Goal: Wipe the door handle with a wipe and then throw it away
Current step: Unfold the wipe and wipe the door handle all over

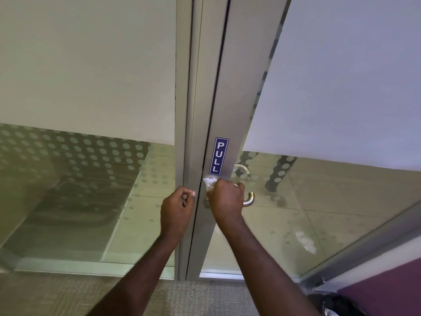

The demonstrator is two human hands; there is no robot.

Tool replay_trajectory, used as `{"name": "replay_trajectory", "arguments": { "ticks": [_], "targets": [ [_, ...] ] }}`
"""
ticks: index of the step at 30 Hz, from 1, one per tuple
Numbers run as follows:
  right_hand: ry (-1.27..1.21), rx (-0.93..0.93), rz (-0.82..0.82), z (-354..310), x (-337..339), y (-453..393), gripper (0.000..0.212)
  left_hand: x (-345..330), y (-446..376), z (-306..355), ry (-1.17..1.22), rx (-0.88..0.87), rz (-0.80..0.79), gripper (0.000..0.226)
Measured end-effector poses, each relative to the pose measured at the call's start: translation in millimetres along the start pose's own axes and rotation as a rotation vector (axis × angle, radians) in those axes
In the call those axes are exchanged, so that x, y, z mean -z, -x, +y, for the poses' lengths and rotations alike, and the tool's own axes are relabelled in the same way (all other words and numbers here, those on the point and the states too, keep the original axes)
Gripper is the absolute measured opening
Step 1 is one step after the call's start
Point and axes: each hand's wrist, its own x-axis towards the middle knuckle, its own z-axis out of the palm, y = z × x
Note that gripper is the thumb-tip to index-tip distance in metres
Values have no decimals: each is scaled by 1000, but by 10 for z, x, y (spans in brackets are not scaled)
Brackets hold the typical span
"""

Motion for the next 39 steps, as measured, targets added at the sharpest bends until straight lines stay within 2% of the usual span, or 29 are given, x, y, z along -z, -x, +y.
{"name": "replay_trajectory", "arguments": {
  "ticks": [1, 3, 7, 11, 18, 26, 31, 37, 39],
  "targets": [
    [38, 33, -7, 22, -5, 19, 15, -13, 5, -10, -3, -1, -5, 25],
    [88, 79, -15, 58, -40, 39, 24, -41, -3, -9, -6, -12, -4, 29],
    [-5, 83, -4, 20, -14, 24, 17, -101, -53, 33, -10, -20, 0, 23],
    [-81, 79, 23, 45, -47, 56, 23, -162, -76, 44, 0, -39, -10, 15],
    [10, 206, 50, 351, -104, 146, 18, -212, -75, -18, 22, -30, -8, 20],
    [-120, -10, -10, 128, -41, -58, 17, -213, -108, -6, 15, -8, -3, 19],
    [-110, -52, 25, 52, -42, -105, 45, -180, -124, -10, 4, -2, 5, 19],
    [143, 146, 16, 211, -49, 32, 19, -147, -124, -16, 6, -8, 5, 20],
    [174, 159, 8, 280, -83, 53, 6, -128, -128, -19, 7, -13, 11, 20]
  ]
}}
